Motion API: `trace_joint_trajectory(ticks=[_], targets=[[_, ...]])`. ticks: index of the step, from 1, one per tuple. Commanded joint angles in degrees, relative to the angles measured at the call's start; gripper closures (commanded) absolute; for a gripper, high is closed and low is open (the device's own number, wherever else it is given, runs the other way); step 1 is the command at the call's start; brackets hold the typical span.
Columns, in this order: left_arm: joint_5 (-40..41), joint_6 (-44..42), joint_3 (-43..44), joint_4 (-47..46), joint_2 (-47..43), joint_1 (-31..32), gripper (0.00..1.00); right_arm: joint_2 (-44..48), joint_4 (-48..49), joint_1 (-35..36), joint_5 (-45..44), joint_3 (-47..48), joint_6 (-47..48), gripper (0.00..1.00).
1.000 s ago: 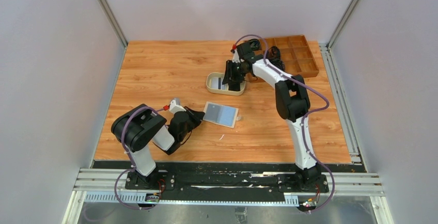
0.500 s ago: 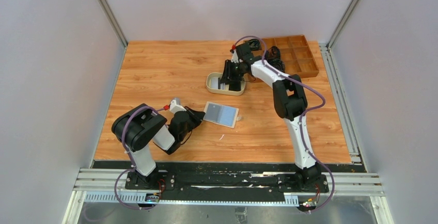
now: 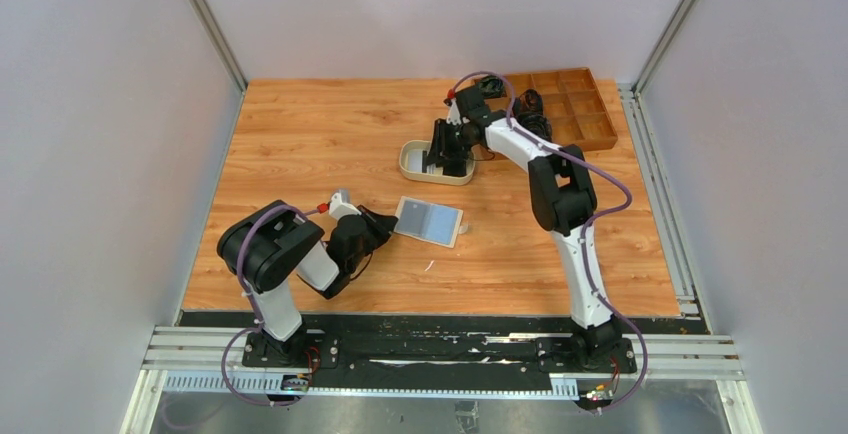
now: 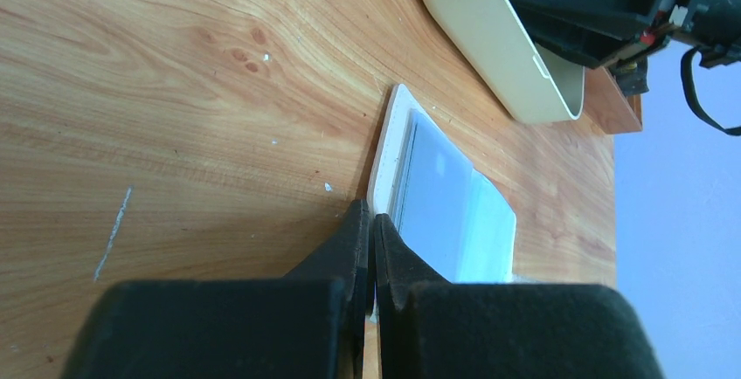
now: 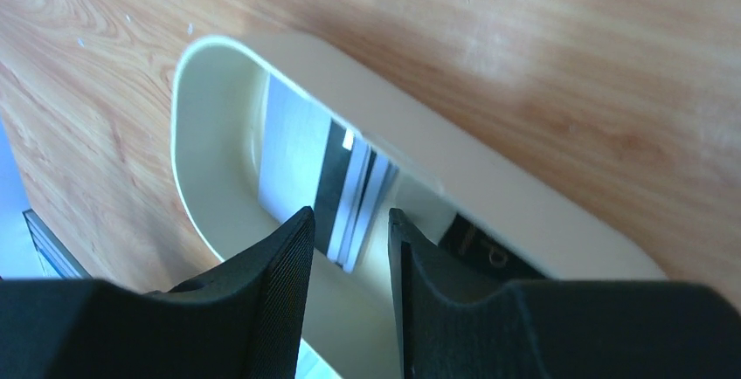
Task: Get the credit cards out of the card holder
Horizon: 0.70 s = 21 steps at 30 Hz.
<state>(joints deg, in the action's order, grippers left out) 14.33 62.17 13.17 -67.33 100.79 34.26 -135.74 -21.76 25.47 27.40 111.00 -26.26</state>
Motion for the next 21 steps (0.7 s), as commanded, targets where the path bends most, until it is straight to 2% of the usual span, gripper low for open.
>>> trace_joint_trajectory(ticks=[1,8,21], targets=[[-0.2,-0.7,0.1,2.0,2.0,0.3,1.00,4.2,-2.2,0.6,-1.0,-5.7,1.6,0.59],[-0.4,-0.6,0.1,1.8,2.2,0.4,1.00,8.1,0.5,0.6,2.5,-13.8,2.4,0.60],[-0.7,-0.2,-1.1,3.5,-0.2,0.4,1.00,11.4,-2.1,0.6,9.4,-16.9,11.9,0.60]])
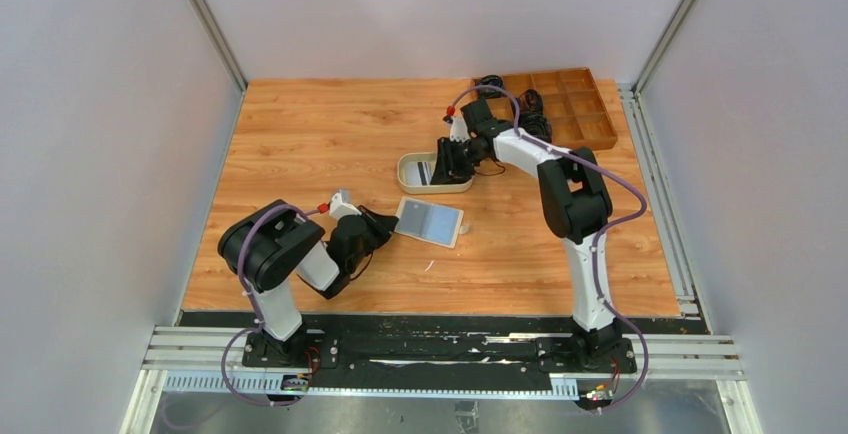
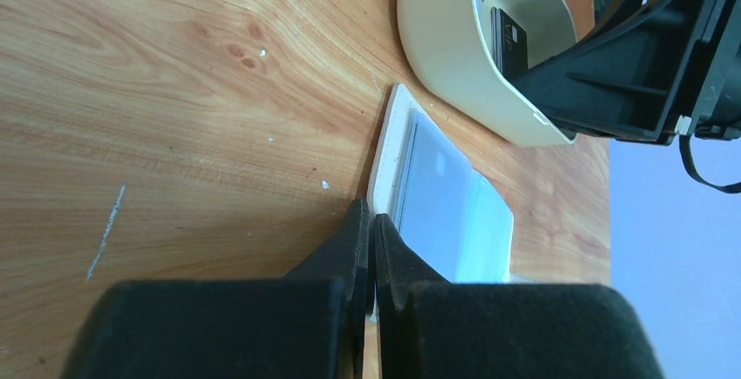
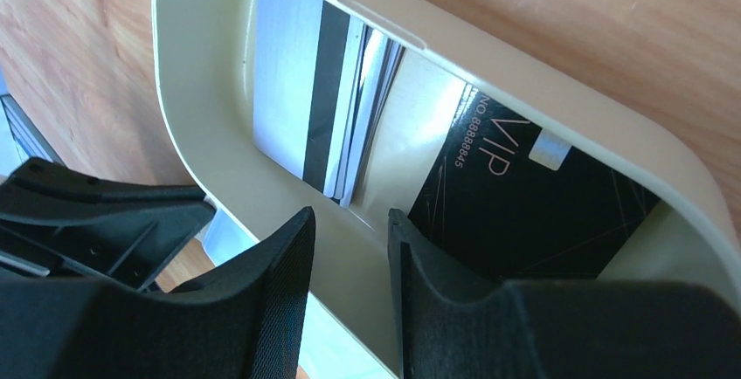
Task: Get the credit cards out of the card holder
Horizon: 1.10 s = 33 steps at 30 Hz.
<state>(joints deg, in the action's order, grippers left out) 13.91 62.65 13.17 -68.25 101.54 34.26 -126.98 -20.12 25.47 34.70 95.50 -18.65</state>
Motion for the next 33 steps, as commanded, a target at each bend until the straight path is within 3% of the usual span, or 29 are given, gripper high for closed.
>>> trace_joint_trajectory(ticks=[1,10,19,24,29,33], targets=[[-0.2,-0.6,-1.2,4.9,-1.4,0.4,1.00,3.0,-3.7,0.6,2.2,-1.6,4.4,0.60],[-1.1,2.3,-4.9,8.4,-8.7,0.3,1.00,8.0,-3.2,0.6,-2.2,-2.8,2.5,0.59],[-0.2,7.4,-11.4,12.8,-20.4,3.0,1.00,20.9,-0.4,1.7,-4.4,-4.7,1.9,0.50],[8.6,7.8,-14.4,14.9,-30.1,8.5,1.00,27.1,0.7,9.3,-13.5,-15.1,0.5,0.29],[20.1,8.9,-14.7,18.3,-36.1,14.9,1.00,27.3,-0.3,16.5,-20.2,-21.2,-8.0,0.27],[24.0,9.6,-14.6,19.8,-37.4,17.2,1.00,28.0,-2.1,19.6,-24.8,-23.9,-10.0,0.27]])
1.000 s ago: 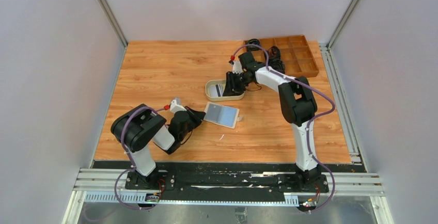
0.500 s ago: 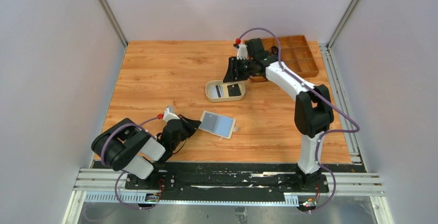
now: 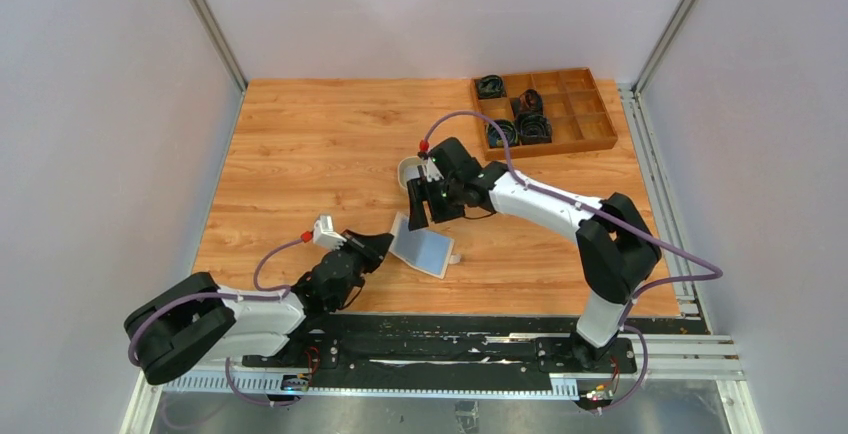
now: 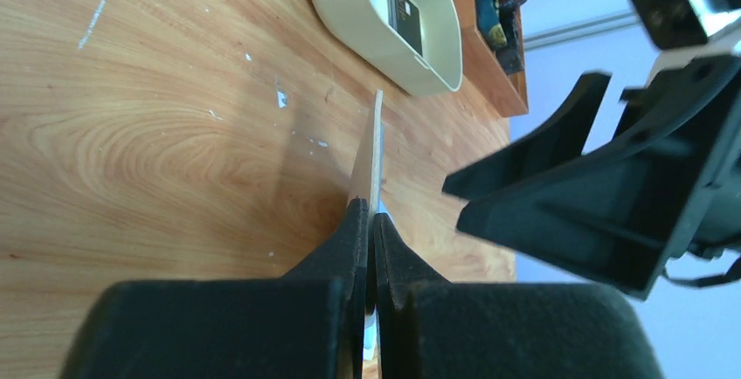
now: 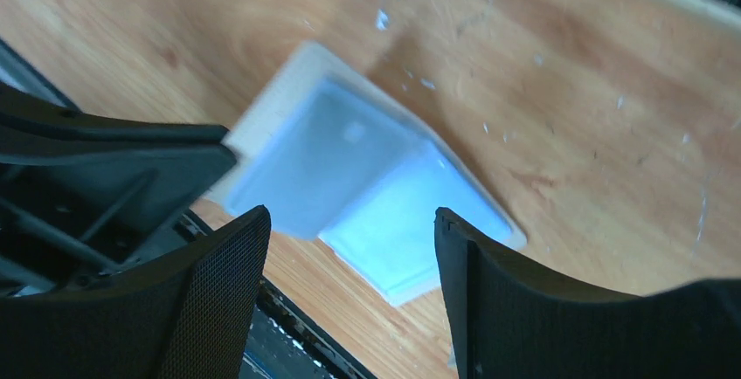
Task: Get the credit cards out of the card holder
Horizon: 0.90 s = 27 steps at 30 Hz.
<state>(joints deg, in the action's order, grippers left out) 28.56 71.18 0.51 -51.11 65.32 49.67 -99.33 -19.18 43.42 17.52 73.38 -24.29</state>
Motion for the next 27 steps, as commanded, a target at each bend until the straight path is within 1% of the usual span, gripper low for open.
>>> trace_joint_trajectory(ticks=[1,5,6,8,12,14,21,24,27], targets=[[9.7,1.3,-1.8,3.1,-1.1,2.0,1.00,0.7,-4.0,2.1,-8.7,-2.2,-4.3,0.27],[10.2,3.6,-0.8,8.6,-0.9,2.3,1.00,3.6,-8.8,3.4,-17.0,-5.1,-4.4,0.27],[10.5,4.0,-0.8,9.1,-0.7,2.3,1.00,4.1,-9.8,3.7,-20.6,-5.7,-4.4,0.27],[10.8,4.4,-0.7,9.9,-0.1,2.5,1.00,5.1,-11.7,3.9,-23.4,-7.1,-4.3,0.27],[10.8,5.1,-0.7,9.8,1.9,2.7,1.00,4.6,-11.7,3.9,-22.2,-9.1,-5.0,0.27],[10.6,5.2,1.1,9.8,2.4,2.8,1.00,4.3,-11.7,4.2,-21.0,-9.6,-5.7,0.27],[11.6,5.1,1.2,10.9,1.9,2.8,1.00,6.2,-11.8,5.5,-19.4,-11.7,-7.4,0.27],[11.5,5.4,1.2,10.9,2.1,2.8,1.00,6.0,-11.8,5.5,-19.5,-12.1,-7.3,0.32],[11.6,5.5,1.0,10.9,2.0,2.9,1.00,6.0,-11.8,5.6,-19.8,-12.3,-7.7,0.39]])
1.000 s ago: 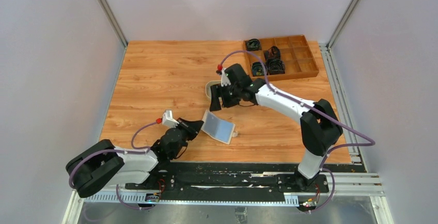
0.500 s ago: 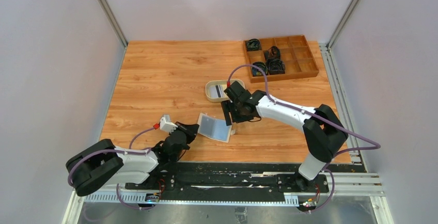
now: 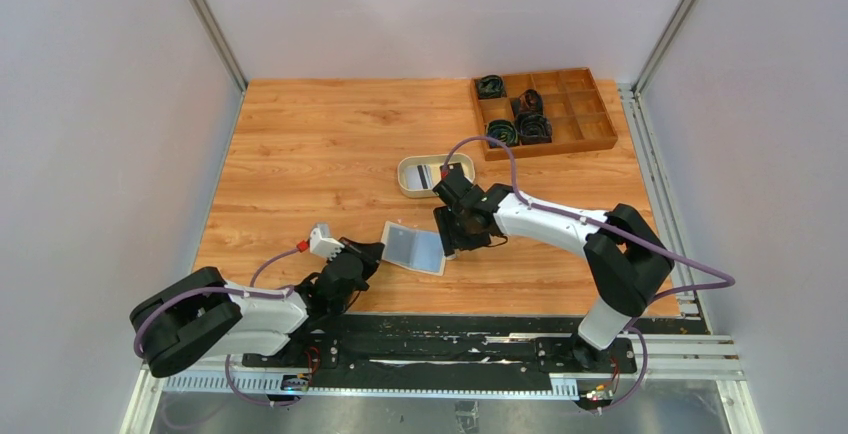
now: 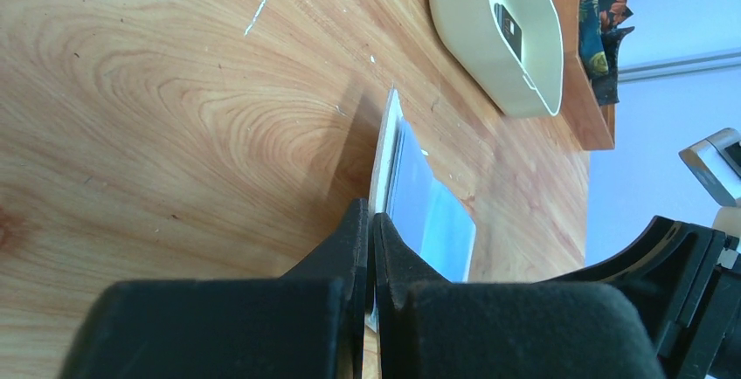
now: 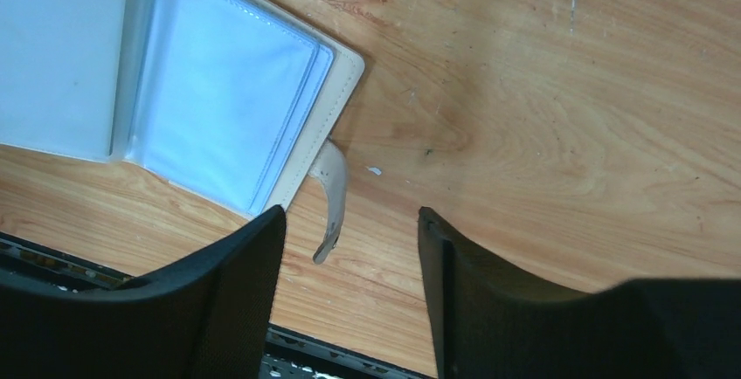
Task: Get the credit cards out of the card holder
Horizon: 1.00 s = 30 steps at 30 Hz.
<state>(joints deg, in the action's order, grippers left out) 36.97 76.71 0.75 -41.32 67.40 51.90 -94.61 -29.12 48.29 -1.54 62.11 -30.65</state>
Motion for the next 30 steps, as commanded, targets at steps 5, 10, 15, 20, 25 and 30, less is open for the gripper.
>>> trace_joint_trajectory(ticks=[5,10,15,20,25,30], targets=[[2.9,0.1,0.7,1.0,0.2,0.7,1.00,0.5,-1.8,0.7,-1.8,-0.9,-1.6,0.56],[1.9,0.3,1.0,1.0,0.7,0.6,1.00,-0.7,-1.3,0.7,-2.8,-0.3,-0.9,0.79],[0.0,0.4,3.1,7.6,0.0,0.6,1.00,-1.4,-1.2,-0.4,-3.5,0.4,1.2,1.00],[0.4,2.4,6.3,21.2,-4.6,0.6,0.74,-1.1,-0.6,-2.5,-3.4,0.4,5.0,1.00],[0.5,3.0,6.8,24.6,-6.4,0.7,0.68,-1.4,0.0,-4.5,-2.1,1.0,8.2,1.00],[0.0,5.5,6.4,24.5,-5.4,0.7,0.79,-1.6,0.3,-5.7,-0.8,1.5,10.6,1.00]])
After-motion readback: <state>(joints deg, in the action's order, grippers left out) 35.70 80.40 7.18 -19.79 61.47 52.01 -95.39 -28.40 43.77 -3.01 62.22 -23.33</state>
